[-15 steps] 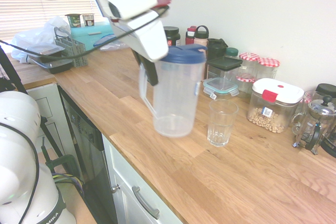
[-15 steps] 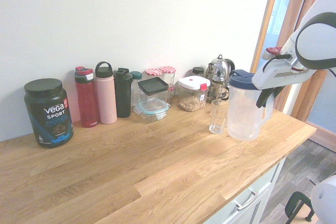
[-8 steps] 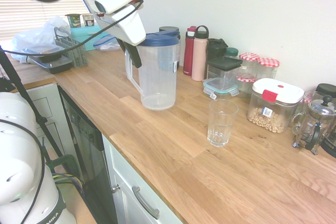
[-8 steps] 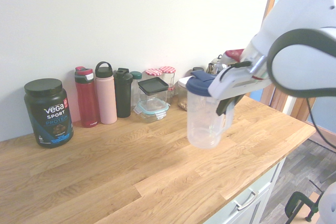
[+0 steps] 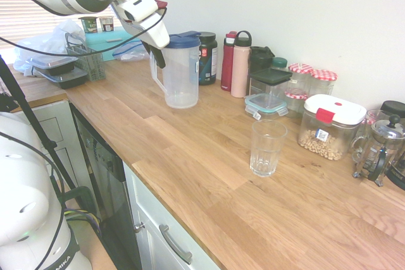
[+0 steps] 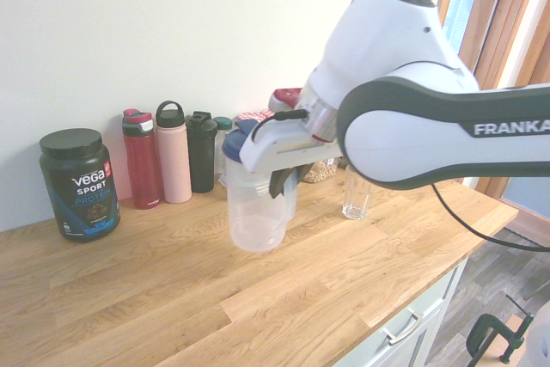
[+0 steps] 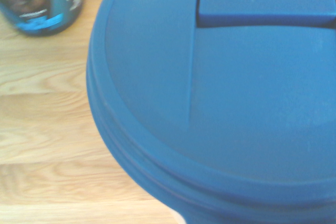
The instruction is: Pour me some water
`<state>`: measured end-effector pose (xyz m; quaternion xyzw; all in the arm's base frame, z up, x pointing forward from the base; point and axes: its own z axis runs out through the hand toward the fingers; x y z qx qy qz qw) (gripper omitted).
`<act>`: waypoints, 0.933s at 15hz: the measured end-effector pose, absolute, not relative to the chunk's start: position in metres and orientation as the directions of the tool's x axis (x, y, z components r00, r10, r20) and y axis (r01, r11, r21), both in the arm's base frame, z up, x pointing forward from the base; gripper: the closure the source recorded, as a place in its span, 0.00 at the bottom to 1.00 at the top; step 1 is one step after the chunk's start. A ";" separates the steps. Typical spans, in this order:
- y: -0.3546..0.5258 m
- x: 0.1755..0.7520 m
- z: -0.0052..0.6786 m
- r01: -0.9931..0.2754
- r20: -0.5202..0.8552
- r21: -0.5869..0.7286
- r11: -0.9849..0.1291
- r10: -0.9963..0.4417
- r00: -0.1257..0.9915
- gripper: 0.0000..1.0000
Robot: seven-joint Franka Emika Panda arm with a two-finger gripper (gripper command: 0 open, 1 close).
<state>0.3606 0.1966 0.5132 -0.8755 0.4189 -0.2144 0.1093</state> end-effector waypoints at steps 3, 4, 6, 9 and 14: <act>0.225 0.377 0.497 -0.655 0.290 -0.376 -0.656 -0.754 0.589 1.00; 0.231 0.381 0.492 -0.645 0.298 -0.377 -0.665 -0.746 0.595 1.00; 0.240 0.390 0.482 -0.645 0.298 -0.369 -0.669 -0.743 0.600 1.00; 0.244 0.396 0.468 -0.672 0.310 -0.347 -0.654 -0.756 0.576 1.00; 0.248 0.406 0.453 -0.703 0.316 -0.355 -0.617 -0.787 0.530 1.00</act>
